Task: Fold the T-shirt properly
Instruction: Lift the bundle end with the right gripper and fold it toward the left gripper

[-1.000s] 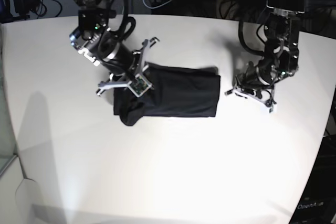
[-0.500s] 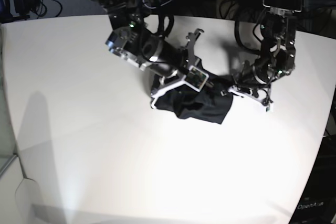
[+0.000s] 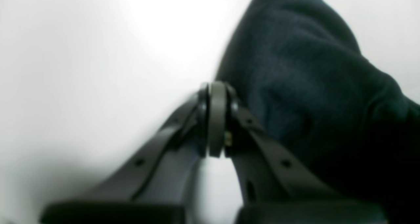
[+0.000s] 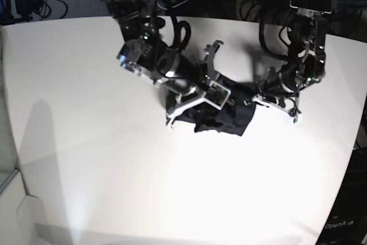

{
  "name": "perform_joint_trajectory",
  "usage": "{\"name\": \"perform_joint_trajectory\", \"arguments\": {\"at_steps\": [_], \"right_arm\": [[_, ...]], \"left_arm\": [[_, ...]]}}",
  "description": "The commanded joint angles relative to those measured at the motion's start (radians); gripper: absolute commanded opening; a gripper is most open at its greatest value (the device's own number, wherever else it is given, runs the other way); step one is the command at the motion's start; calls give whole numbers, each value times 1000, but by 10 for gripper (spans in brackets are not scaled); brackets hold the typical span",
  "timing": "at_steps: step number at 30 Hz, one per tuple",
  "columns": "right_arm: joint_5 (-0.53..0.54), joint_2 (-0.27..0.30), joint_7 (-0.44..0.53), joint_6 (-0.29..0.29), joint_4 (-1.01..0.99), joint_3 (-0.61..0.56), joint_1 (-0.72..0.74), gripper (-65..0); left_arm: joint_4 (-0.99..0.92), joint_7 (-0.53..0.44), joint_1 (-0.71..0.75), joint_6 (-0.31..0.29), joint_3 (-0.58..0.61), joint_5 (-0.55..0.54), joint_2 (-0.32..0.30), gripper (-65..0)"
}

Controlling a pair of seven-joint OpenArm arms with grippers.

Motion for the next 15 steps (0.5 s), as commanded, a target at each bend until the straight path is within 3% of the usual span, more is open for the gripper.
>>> {"name": "perform_joint_trajectory", "arguments": {"at_steps": [1, 7, 15], "right_arm": [[13, -11, 26, -4, 15, -3, 13, -644], [13, -2, 26, -4, 15, -2, 13, -644], [13, -3, 26, -4, 10, -2, 13, -646]], "left_arm": [[36, -18, -16, -7, -6, -5, -31, -642], [67, -21, -33, -7, -8, -3, -83, -642], [-67, -27, -148, -8, 3, 3, -72, -642]]}}
